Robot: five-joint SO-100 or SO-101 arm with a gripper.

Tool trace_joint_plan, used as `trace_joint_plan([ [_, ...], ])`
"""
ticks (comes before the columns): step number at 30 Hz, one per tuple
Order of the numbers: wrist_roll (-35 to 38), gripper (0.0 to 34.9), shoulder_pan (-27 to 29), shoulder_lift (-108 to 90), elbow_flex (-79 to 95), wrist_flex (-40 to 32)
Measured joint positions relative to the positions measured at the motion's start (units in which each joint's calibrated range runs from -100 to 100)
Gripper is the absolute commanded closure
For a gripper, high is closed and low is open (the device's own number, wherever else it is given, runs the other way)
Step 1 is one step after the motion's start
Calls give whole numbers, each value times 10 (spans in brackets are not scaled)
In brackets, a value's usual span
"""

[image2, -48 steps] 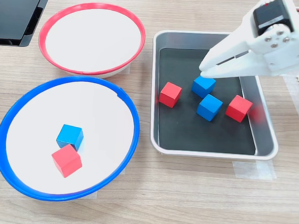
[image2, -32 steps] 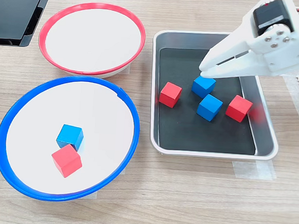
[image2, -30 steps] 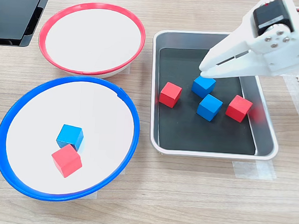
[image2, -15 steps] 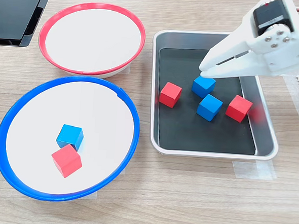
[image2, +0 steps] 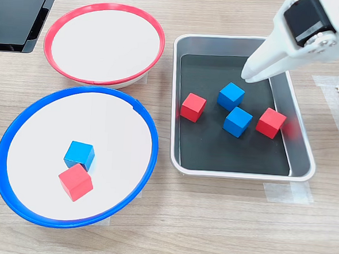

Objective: Resolve any anomalies and move all blocks to matching dishes

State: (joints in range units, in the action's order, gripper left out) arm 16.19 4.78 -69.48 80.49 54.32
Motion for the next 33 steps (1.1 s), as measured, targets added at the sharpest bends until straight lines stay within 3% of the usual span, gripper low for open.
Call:
trace_joint_plan([
  [8,103,230,25,162,-42,-42],
  [19,145,205,24,280,-40,-132],
  [23,159,238,24,293,-24,-157],
  [24,166,261,24,297,-19,-159],
  [25,172,317,23,298,-17,-161],
  [26,175,346,18,303,-17,-162],
  [33,160,346,-19,338,-74,-139],
])
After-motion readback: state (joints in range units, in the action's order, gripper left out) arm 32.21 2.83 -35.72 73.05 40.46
